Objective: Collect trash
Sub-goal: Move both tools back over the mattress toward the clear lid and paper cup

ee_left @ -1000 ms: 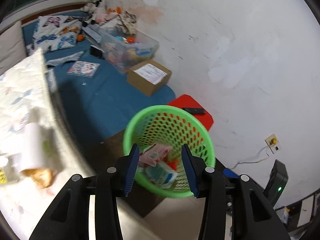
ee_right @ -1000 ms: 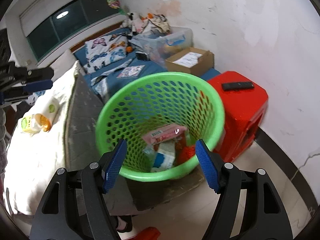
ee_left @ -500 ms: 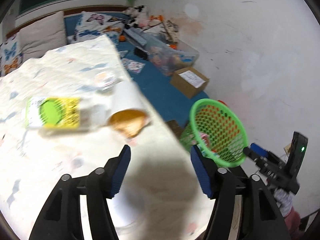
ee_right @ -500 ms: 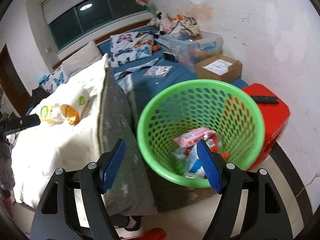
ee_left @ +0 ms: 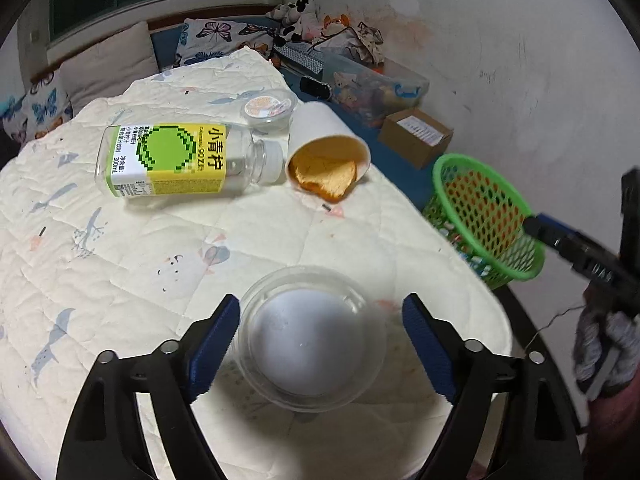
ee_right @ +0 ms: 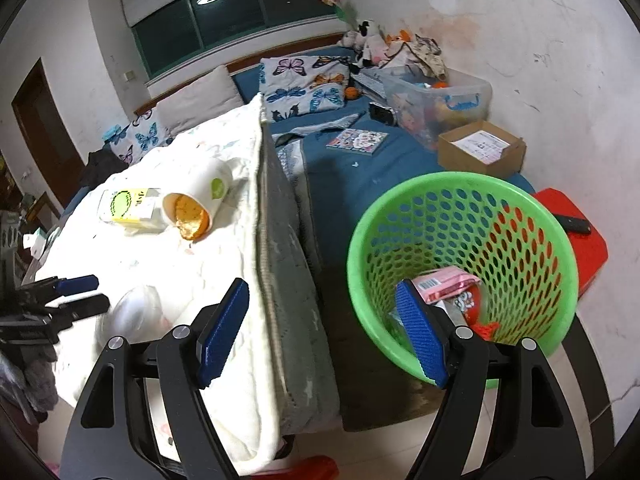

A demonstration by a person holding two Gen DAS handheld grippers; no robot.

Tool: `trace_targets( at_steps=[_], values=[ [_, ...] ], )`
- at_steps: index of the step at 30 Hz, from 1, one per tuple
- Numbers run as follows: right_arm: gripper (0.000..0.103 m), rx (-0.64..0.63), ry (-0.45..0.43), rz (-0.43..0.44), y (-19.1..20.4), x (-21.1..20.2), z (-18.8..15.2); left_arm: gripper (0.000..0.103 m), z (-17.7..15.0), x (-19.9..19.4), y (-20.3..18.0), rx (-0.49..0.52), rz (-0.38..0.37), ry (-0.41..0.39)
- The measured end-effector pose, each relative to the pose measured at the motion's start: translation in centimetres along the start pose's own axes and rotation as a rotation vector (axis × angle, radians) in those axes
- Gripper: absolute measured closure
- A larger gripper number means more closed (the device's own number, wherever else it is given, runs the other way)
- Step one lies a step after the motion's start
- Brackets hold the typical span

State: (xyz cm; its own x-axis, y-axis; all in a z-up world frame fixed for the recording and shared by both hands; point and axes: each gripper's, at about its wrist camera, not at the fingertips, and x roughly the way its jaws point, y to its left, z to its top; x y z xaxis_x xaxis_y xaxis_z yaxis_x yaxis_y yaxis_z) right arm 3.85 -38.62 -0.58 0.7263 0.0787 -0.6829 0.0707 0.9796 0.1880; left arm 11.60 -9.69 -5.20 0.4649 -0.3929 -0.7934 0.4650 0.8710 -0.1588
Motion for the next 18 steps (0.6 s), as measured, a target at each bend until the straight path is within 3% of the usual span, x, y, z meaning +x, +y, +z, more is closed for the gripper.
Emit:
trace_targets(
  at_steps=[11, 18],
  values=[
    [0.026, -0.015, 0.02, 0.008, 0.7, 0.8, -0.2, 0.013, -1.2, 1.3, -0.2, 0.004, -0.011, 0.03],
    [0.026, -0.036, 0.037, 0.028, 1.7, 1.7, -0.2, 0.011, -1.7, 2.0, -1.1, 0.073, 0.038, 0.034]
  ],
)
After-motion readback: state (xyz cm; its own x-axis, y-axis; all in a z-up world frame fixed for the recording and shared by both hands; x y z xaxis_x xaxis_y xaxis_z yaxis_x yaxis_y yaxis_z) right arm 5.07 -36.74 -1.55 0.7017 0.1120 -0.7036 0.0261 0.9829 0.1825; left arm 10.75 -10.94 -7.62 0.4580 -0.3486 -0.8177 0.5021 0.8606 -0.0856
